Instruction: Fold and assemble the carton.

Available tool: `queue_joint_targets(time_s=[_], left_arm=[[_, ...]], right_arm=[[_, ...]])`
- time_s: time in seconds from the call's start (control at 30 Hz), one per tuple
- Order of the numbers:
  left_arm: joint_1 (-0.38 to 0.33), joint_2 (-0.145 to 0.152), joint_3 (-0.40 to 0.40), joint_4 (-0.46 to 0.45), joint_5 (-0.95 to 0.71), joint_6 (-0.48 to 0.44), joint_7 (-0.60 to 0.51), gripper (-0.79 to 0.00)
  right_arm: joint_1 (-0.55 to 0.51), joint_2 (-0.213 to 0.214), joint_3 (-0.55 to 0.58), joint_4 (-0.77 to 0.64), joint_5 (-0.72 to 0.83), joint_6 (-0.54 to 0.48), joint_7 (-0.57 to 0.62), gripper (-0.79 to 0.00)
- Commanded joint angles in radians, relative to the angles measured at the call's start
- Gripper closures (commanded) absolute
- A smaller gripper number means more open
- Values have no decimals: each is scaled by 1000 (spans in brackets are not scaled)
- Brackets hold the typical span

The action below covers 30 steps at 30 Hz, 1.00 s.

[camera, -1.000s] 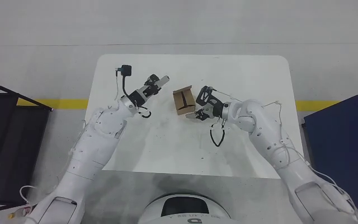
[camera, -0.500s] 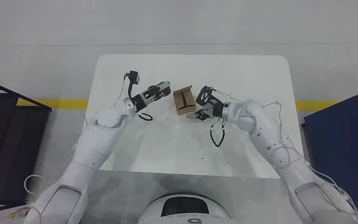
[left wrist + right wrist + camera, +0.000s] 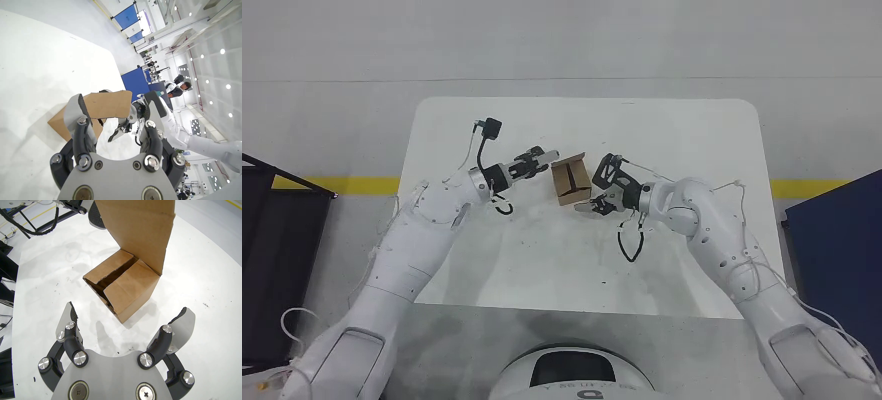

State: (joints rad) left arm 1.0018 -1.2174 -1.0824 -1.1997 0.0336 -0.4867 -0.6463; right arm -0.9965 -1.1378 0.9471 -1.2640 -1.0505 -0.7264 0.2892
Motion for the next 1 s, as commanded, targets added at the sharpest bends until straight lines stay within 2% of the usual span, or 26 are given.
queue_joint_targets(time_s=[0.0, 0.53, 0.67, 0.7, 0.97], left_arm=[[1, 1, 1, -9, 34, 14, 8, -634], [-11, -2, 26, -14, 110, 48, 14, -511], [-19, -3, 32, -8, 139, 56, 17, -443], [-19, -3, 34, -9, 146, 57, 19, -391], [-24, -2, 41, -15, 205, 67, 29, -292]], right_arm=[[0, 0, 0, 0, 0, 0, 0, -785], [0, 0, 0, 0, 0, 0, 0, -785], [0, 0, 0, 0, 0, 0, 0, -785], [0, 0, 0, 0, 0, 0, 0, -785], [0, 0, 0, 0, 0, 0, 0, -785]])
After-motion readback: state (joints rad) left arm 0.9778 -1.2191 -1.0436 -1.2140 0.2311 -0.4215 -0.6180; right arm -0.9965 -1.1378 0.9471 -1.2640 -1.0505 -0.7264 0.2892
